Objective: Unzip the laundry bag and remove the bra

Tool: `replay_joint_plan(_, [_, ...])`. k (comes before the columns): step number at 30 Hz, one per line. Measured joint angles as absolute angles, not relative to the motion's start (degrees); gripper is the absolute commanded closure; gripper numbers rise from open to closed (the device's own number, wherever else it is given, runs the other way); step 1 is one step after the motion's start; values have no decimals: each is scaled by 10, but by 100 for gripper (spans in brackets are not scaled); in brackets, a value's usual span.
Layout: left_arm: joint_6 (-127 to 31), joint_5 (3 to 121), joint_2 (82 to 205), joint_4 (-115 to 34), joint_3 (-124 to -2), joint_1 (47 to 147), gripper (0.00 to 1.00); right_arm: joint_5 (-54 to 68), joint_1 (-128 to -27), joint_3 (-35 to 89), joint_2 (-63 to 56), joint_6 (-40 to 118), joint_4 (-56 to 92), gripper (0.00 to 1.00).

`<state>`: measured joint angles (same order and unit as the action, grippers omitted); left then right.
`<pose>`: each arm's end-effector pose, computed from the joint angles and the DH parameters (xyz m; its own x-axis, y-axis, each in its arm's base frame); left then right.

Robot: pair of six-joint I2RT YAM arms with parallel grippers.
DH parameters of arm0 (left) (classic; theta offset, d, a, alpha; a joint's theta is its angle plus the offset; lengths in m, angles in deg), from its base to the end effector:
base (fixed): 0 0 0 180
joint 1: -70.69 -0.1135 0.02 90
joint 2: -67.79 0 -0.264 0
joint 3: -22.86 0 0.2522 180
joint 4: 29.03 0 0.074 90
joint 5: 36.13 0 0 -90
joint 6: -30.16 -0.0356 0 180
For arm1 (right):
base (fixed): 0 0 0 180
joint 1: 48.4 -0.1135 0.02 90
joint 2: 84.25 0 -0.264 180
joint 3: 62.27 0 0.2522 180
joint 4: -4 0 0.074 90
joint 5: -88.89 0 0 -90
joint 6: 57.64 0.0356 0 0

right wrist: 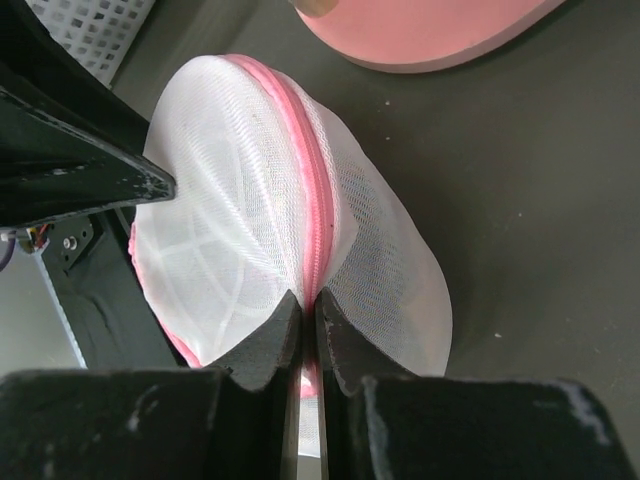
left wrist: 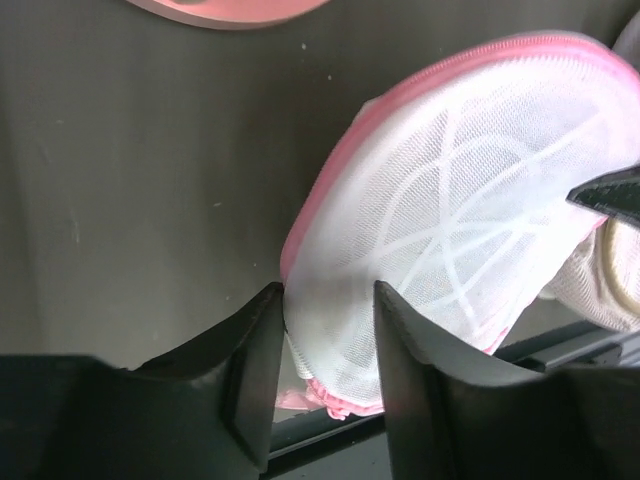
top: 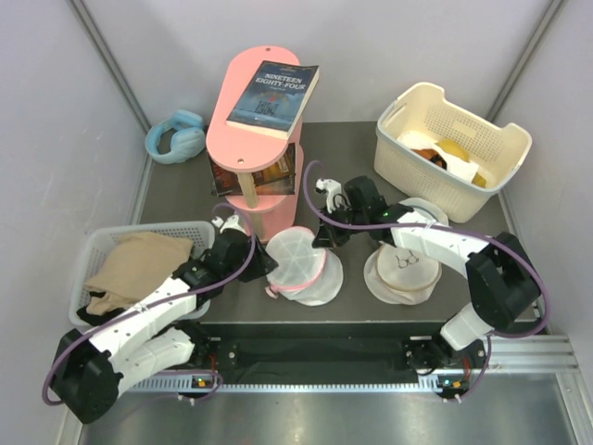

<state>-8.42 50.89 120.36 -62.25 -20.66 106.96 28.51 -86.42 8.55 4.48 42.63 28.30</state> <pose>0.1540 -0.1107 0.2098 -0.7758 -0.3991 -0.4888 -0.0749 0.8274 -0.5567 0.2506 0.2183 0.2294 -0.6677 -0.3253 -0.6696 -0.7163 0.5258 0.4588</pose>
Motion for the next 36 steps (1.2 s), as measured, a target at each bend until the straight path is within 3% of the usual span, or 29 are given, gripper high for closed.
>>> replay_joint_plan(1, [-86, 516, 1209, -618, -206, 1070, 76, 287, -864, 87, 47, 426, 281, 94])
replay_joint_plan(4, [-90, 531, 1222, -608, -205, 1070, 100, 290, -864, 97, 55, 426, 277, 93])
replay_joint_plan(8, [-87, 532, 1225, -608, -206, 1070, 100, 286, -864, 111, 72, 428, 282, 80])
replay_joint_plan(9, [-87, 532, 1225, -610, -209, 1070, 100, 279, -864, 118, 78, 428, 286, 67])
replay_joint_plan(12, [-74, 528, 1223, -626, -234, 1070, 100, 258, -860, 145, 91, 430, 310, 42])
replay_joint_plan(15, [-40, 521, 1222, -637, -273, 1071, 100, 231, -856, 194, 98, 429, 343, 30])
replay_joint_plan(18, [7, 505, 1226, -643, -306, 1074, 100, 194, -852, 256, 98, 426, 381, 25])
replay_joint_plan(23, [71, 478, 1273, -674, -351, 1084, 100, 154, -850, 289, 66, 425, 419, 25])
replay_joint_plan(31, [147, 445, 1355, -698, -403, 1093, 100, 170, -860, 223, -61, 459, 439, 36])
replay_joint_plan(36, [188, 428, 1386, -703, -426, 1093, 100, 175, -893, 185, -81, 492, 438, 41])
